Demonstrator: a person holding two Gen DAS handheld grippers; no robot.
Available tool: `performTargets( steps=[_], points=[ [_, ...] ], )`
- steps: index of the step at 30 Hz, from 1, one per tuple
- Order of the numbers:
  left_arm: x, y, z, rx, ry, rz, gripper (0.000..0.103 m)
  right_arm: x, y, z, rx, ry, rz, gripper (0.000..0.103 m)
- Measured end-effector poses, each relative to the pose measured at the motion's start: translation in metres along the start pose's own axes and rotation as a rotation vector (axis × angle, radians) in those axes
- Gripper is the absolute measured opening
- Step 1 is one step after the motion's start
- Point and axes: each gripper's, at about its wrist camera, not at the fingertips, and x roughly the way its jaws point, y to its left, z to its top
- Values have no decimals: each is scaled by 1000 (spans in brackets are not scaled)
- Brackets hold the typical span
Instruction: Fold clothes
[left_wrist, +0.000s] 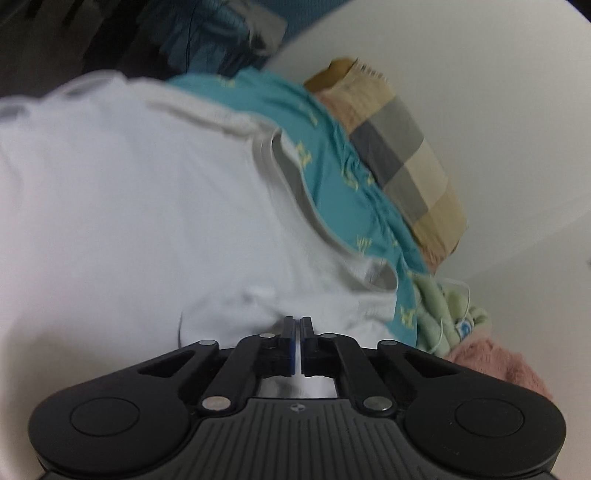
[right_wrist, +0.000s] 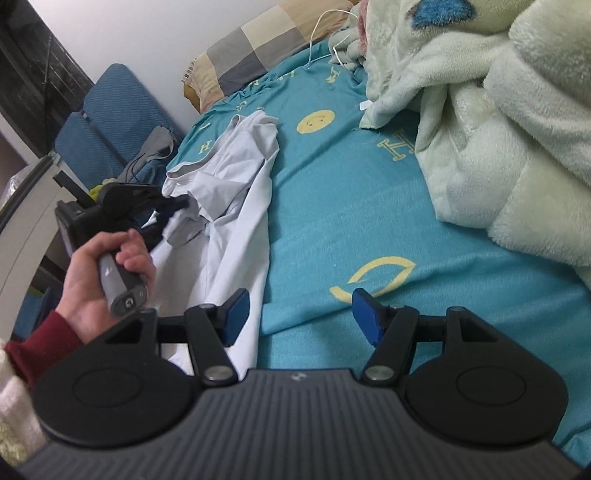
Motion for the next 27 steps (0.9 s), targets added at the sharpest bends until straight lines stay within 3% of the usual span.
performTargets(
  steps=[5,9,11,13,18,24,27],
  points=[
    [-9,-40,49,165,-63,-13,0,3,3,-3,-9,12,2,64],
    [-5,-60,59,309,-1,47,0,6,2,-2,0,17,-4,64],
    [1,-65,50,414,61,61,3,7,1,-2,5,22,-8,64],
    [10,-67,35,556,136,81,14,7,-1,-2,13,26,-8,64],
    [9,-65,-8,950,206,127,37,10,-2,-3,17,35,-2,64],
    [9,-62,-41,1267,256,104,48,11,-3,-3,23,43,-2,64],
    [20,-55,-59,1407,249,177,46,11,-2,-4,20,46,-2,64]
  ],
)
